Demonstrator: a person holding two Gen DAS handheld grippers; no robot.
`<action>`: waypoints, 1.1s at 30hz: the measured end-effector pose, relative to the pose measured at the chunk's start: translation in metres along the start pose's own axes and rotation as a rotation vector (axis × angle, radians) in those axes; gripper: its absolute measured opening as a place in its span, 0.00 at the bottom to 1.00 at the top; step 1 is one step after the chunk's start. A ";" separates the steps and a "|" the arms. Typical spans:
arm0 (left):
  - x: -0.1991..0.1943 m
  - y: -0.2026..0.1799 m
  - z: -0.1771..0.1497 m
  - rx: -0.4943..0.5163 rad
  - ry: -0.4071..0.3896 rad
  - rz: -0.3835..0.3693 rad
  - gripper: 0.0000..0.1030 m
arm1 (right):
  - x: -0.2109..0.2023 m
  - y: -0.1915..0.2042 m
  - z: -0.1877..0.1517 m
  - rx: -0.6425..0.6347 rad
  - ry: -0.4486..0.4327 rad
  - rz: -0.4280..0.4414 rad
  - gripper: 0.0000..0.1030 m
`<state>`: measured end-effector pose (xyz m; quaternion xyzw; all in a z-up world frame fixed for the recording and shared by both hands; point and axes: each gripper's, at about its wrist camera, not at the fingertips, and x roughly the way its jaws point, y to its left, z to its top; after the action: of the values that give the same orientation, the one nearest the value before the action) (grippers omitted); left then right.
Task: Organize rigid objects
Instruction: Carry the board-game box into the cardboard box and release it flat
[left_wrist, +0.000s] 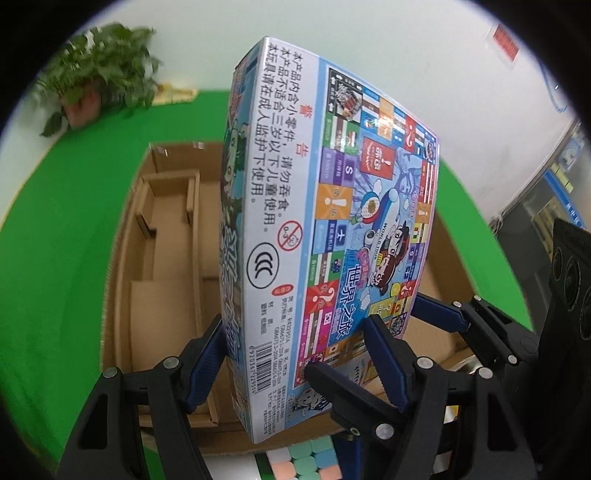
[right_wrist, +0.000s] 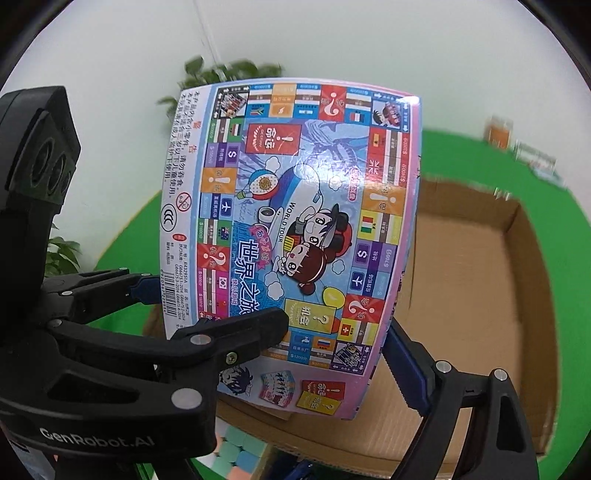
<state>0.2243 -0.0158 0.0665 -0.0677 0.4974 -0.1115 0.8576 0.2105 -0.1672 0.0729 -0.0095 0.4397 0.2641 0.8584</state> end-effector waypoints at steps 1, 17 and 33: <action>0.006 0.001 0.000 0.000 0.017 0.004 0.71 | 0.010 -0.004 0.001 0.008 0.026 0.009 0.83; 0.032 0.020 -0.018 -0.045 0.125 0.060 0.68 | 0.102 -0.054 0.064 0.065 0.197 0.086 0.80; -0.017 0.030 -0.035 -0.022 0.004 0.117 0.67 | 0.126 -0.059 0.055 0.106 0.271 0.005 0.52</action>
<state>0.1898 0.0172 0.0567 -0.0480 0.5033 -0.0559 0.8610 0.3383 -0.1480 -0.0017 0.0014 0.5649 0.2389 0.7898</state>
